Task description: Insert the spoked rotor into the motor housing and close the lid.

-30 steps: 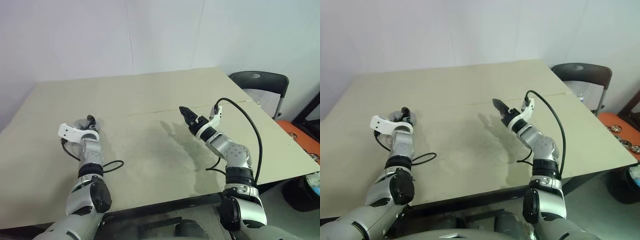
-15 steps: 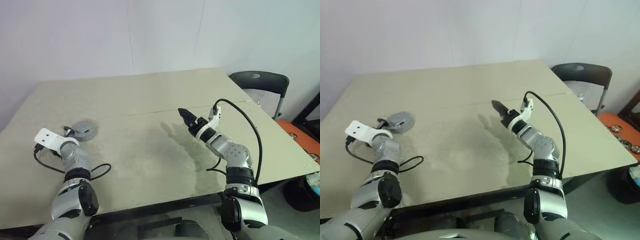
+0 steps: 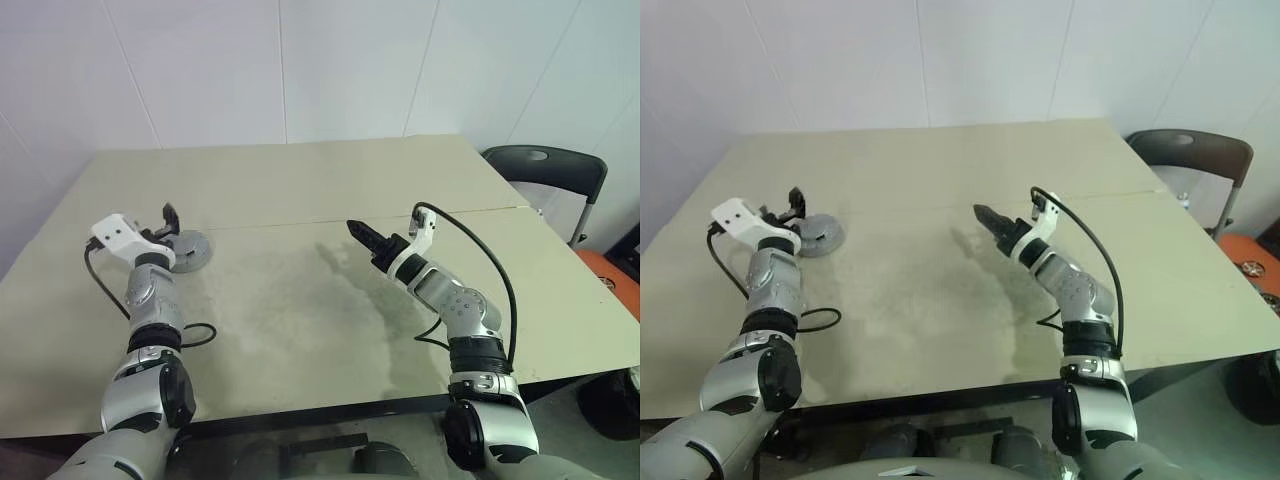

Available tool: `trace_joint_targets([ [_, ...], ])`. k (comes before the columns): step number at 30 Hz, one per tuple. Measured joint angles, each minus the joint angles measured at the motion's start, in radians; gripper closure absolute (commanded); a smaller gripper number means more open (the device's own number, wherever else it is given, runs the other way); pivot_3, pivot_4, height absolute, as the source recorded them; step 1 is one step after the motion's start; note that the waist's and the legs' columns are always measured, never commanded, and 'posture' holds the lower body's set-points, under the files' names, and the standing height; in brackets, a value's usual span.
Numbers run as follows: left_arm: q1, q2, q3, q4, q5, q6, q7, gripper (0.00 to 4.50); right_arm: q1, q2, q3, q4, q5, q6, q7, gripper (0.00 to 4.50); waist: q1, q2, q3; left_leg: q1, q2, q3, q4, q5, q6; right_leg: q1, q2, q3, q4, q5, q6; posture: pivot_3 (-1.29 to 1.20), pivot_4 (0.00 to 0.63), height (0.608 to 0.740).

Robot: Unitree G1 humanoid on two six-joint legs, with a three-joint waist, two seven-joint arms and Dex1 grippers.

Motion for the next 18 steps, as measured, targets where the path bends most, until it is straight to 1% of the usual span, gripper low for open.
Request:
trace_joint_targets([
  [2,0.011,0.000,-0.035,-0.062,-0.012,0.041,-0.113,0.02,0.002,-0.028,0.026,-0.017,-0.047,-0.026,0.004,0.61,-0.005,0.000,0.000,0.000,0.000,0.000,0.000,0.000,0.000,0.000,0.000,0.000,0.000,0.000,0.000,0.00,0.000,0.740],
  [6,0.135,0.003,-0.162,-0.303,-0.013,0.160,-0.334,0.02,0.027,-0.087,0.077,-0.105,-0.115,-0.052,0.025,0.61,-0.013,0.000,0.000,0.000,0.000,0.001,-0.002,0.000,0.000,0.000,0.000,0.000,-0.002,0.000,0.000,0.00,0.000,0.740],
  [7,0.172,0.004,-0.189,-0.357,-0.013,0.195,-0.371,0.00,0.038,-0.099,0.085,-0.132,-0.131,-0.059,0.029,0.44,-0.014,0.000,0.000,0.000,0.001,0.001,-0.002,0.000,0.000,0.000,0.001,0.000,-0.002,0.000,0.000,0.00,0.000,0.740],
  [9,0.241,0.016,-0.231,-0.461,-0.013,0.253,-0.422,0.00,0.061,-0.141,0.125,-0.183,-0.175,-0.077,0.046,0.01,-0.014,0.001,0.001,0.000,0.002,0.000,-0.002,0.000,0.000,0.000,0.001,0.000,-0.002,0.000,0.000,0.00,0.000,0.740],
  [11,0.285,0.034,-0.252,-0.540,-0.013,0.297,-0.459,0.00,0.087,-0.183,0.170,-0.233,-0.217,-0.096,0.079,0.01,-0.010,0.001,0.001,0.000,0.002,0.000,-0.002,0.000,0.000,0.000,0.001,0.000,-0.002,0.000,0.000,0.00,0.000,0.740],
  [13,0.313,0.048,-0.265,-0.621,-0.013,0.331,-0.480,0.00,0.101,-0.202,0.212,-0.259,-0.255,-0.119,0.105,0.01,-0.009,0.001,0.001,0.001,0.002,0.000,-0.001,0.000,0.000,0.001,0.001,0.000,-0.002,0.000,0.000,0.00,0.000,0.740],
  [18,0.377,0.054,-0.307,-0.790,-0.042,0.432,-0.521,0.00,0.110,-0.207,0.253,-0.261,-0.295,-0.170,0.164,0.01,-0.008,0.001,0.001,0.002,0.001,0.000,-0.001,0.000,0.001,0.004,0.000,0.000,-0.006,0.001,-0.002,0.00,0.000,0.740],
])
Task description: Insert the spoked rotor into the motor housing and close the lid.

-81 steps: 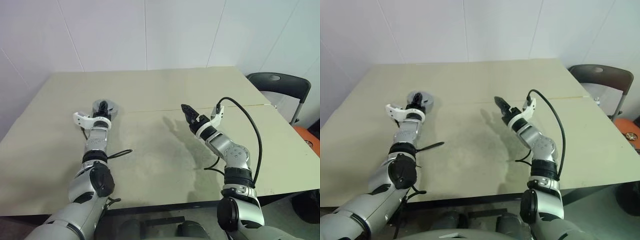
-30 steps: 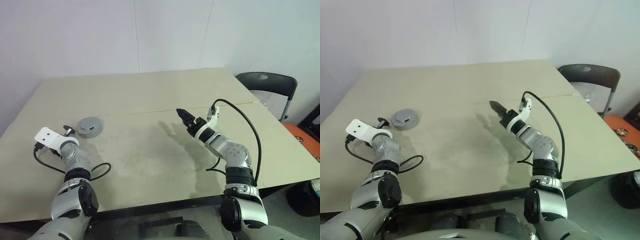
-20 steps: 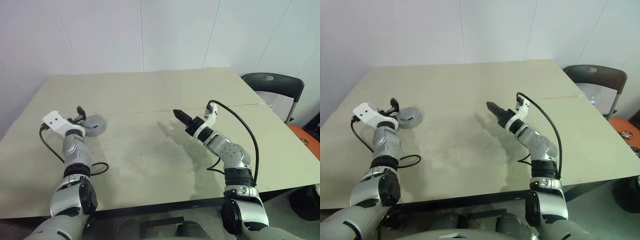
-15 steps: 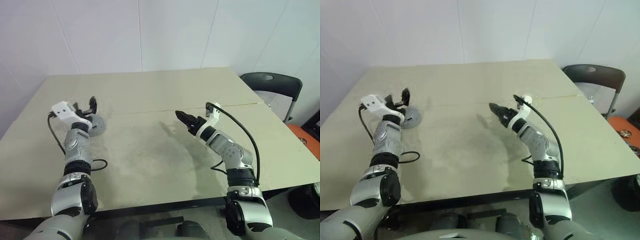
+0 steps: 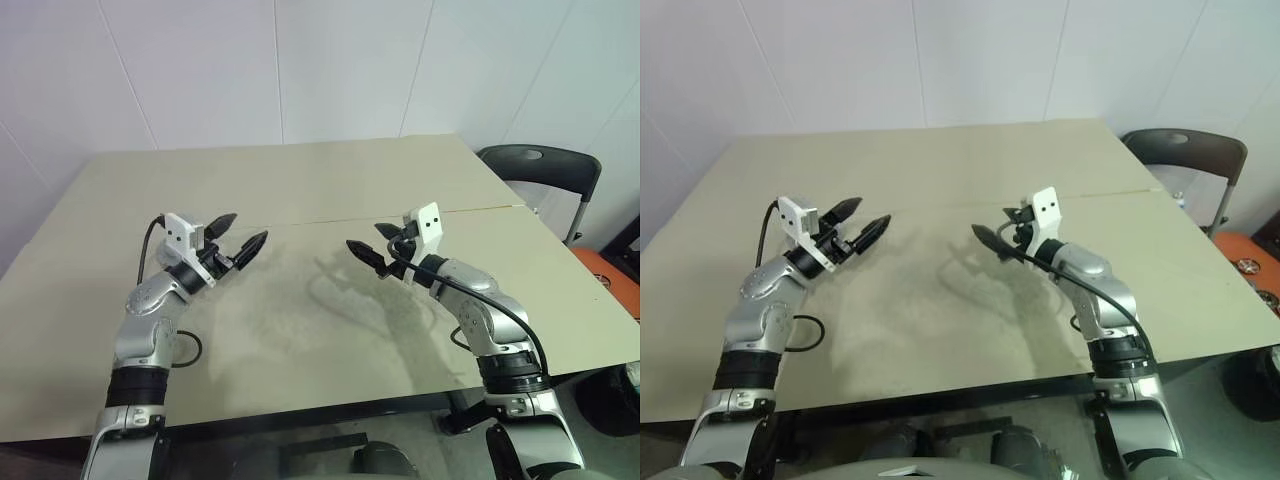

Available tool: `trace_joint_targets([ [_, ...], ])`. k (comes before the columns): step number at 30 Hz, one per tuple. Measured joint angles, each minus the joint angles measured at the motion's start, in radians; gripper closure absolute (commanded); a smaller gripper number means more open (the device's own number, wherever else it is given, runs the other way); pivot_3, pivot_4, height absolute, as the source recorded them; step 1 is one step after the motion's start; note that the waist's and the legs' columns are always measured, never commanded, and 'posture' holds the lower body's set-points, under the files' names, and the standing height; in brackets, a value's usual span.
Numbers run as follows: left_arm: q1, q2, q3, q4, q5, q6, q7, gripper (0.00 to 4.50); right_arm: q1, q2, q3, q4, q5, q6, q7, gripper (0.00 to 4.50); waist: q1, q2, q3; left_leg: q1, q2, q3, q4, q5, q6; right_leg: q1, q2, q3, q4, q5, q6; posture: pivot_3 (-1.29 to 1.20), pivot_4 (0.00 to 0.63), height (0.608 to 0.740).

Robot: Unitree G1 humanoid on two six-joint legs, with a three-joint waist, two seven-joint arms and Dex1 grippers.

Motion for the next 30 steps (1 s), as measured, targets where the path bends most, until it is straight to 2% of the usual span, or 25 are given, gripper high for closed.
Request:
trace_joint_targets([
  [8,0.058,0.037,-0.051,-0.117,-0.014,0.073,-0.077,0.00,0.001,-0.001,0.008,0.000,-0.023,-0.044,0.059,0.01,0.002,0.001,0.001,0.000,0.000,0.000,-0.001,0.000,0.000,0.000,0.000,0.000,-0.001,0.000,0.000,0.00,0.000,0.740],
  [30,0.043,0.015,-0.104,-0.098,-0.003,0.047,-0.118,0.00,0.037,-0.033,0.025,-0.021,-0.044,-0.044,0.107,0.01,0.005,0.001,0.001,0.000,0.000,0.000,-0.001,0.000,0.000,0.000,-0.001,0.000,-0.001,0.000,0.000,0.00,0.000,0.740],
])
